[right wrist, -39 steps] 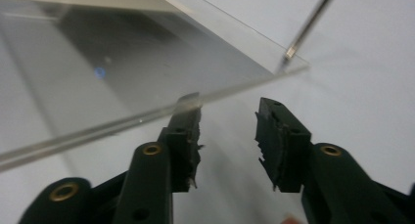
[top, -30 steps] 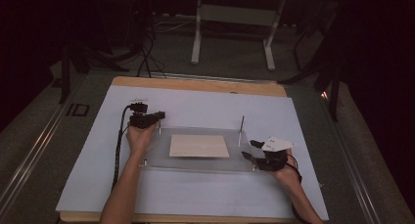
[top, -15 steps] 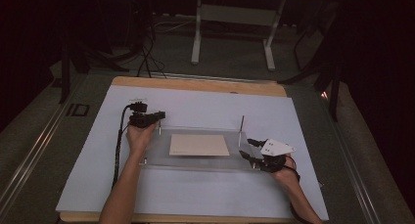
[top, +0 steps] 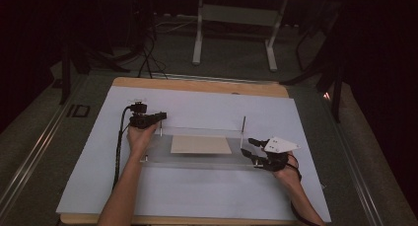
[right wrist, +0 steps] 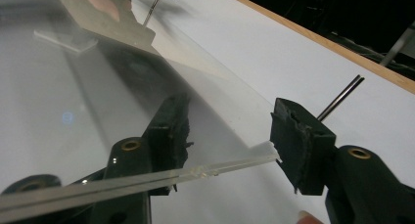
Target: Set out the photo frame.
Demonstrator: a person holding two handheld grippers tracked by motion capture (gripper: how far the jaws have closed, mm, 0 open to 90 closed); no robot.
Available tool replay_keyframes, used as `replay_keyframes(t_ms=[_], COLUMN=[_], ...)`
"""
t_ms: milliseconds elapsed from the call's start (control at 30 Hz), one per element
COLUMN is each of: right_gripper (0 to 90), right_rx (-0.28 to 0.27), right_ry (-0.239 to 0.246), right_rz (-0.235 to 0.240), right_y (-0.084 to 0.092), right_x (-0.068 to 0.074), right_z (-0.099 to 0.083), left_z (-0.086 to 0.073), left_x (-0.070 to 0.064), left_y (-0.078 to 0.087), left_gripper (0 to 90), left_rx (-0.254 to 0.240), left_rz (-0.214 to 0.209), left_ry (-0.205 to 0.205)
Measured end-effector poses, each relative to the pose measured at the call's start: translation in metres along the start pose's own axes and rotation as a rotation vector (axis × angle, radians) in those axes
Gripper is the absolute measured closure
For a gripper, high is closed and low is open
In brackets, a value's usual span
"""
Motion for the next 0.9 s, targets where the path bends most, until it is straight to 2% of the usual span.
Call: replay_keyframes(t_ms=[233,400,733,900], right_gripper=[46.8,46.7,46.8,46.8], right_rx=[0.005,0.01,0.024,0.033], right_ry=[0.001,-0.001,-0.024,-0.034], right_rz=[0.004,0.009,0.014,0.016], right_y=[0.0,0.0,-0.001,-0.001], right_x=[-0.001,-0.002,-0.005,-0.006], right_z=[0.001,0.003,0.007,0.009], left_z=[0.001,0.002,0.002,-0.002], left_x=[-0.006,-0.011,-0.023,-0.026], left_y=[0.005,0.019,0.052,0.062], left_gripper=[68.7,63.1,60.7,59.2], left_rx=[0.002,-0.016,-0.076,-0.07], left_rz=[0.002,0.012,-0.024,-0.034], left_ry=[-0.059,-0.12,-0.202,-0.245])
Point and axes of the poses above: each handheld gripper's, and its own axes: y roughly backward along the jaws, z roughly out of its top, x roughly to its left, the point moved 4 cm from there along -y, roughly forward along the jaws, and after that the axes turned 7 degrees about -z, right-handed, at the moved point
